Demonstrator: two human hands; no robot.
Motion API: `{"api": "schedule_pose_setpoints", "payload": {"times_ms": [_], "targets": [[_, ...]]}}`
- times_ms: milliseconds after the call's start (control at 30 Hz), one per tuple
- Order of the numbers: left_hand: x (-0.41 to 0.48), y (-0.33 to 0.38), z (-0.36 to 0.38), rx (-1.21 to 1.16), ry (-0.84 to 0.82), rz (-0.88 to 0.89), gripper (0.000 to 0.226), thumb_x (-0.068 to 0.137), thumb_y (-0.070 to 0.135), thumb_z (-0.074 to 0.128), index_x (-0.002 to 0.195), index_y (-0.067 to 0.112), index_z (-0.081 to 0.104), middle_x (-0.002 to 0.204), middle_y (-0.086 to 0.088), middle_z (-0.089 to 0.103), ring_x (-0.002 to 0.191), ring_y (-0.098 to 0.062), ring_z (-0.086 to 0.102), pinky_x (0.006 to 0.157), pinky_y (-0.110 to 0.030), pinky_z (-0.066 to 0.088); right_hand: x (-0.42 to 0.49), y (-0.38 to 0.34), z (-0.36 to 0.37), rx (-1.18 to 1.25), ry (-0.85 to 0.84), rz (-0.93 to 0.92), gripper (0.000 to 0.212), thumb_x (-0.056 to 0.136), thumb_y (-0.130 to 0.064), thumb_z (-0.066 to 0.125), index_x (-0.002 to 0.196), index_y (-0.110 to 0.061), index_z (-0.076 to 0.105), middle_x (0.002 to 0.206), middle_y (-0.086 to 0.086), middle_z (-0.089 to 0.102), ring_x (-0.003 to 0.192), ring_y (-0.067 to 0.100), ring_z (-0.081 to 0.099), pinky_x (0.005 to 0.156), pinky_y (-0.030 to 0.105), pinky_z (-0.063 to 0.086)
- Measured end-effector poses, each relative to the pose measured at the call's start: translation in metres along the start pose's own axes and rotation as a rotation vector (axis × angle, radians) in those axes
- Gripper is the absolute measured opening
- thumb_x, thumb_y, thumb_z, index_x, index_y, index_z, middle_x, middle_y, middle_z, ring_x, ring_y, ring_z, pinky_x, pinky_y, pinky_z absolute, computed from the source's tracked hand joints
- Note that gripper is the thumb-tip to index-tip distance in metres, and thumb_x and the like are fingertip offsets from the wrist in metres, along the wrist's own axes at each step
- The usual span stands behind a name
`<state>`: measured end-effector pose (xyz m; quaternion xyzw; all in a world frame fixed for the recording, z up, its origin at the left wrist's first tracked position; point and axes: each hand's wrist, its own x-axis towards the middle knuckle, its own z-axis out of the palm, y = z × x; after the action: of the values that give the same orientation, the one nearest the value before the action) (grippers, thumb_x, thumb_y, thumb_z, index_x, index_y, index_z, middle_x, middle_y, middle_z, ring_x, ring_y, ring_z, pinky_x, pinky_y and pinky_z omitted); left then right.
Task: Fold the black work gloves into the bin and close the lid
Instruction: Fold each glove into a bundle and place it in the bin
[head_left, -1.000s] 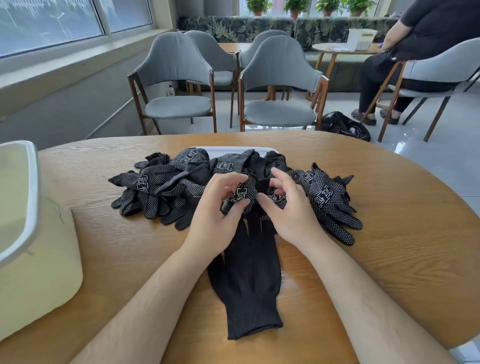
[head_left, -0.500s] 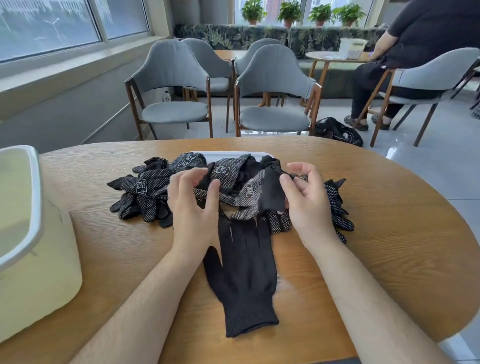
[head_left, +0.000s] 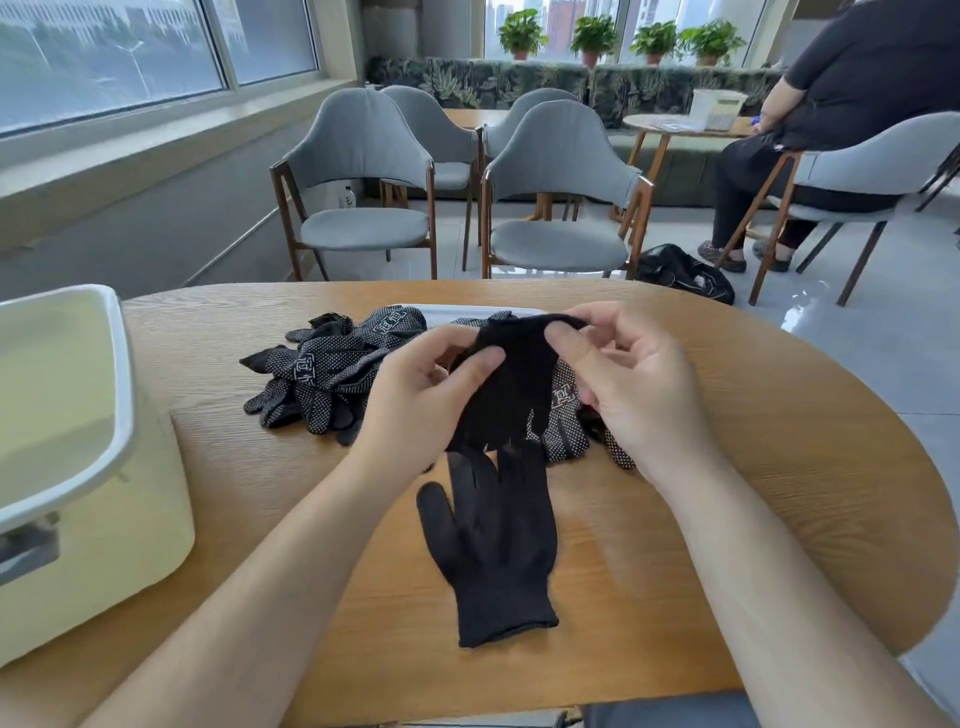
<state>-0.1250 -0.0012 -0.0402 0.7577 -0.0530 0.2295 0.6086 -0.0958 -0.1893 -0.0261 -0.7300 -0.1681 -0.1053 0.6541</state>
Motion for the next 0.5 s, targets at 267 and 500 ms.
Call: {"api": "schedule_pose_setpoints", "payload": {"times_ms": [267,500], "targets": [[0.021,0.020,-0.011,0.426,-0.126,0.076,0.015,0.090,0.031,0.075,0.104,0.024,0.076,0.091,0.017,0.058,0.072,0.004,0.050,0.070,-0.010,0.038,0.006,-0.022,0.009,0.046,-0.099,0.205,0.011,0.099,-0.034,0.066,0.101,-0.024,0.069,0.096,-0.008,0.070,0.072,0.021,0.077,0.045,0.024,0.049],[0.016,0.043,-0.015,0.325,-0.030,0.238,0.008,0.093,0.014,0.071,0.101,0.014,0.073,0.111,0.009,0.064,0.093,-0.011,0.069,0.080,-0.019,0.056,0.006,-0.026,0.005,0.052,-0.133,-0.087,0.012,0.099,-0.019,0.067,0.109,-0.019,0.073,0.109,-0.008,0.076,0.110,0.010,0.070,0.093,0.032,0.058]]}}
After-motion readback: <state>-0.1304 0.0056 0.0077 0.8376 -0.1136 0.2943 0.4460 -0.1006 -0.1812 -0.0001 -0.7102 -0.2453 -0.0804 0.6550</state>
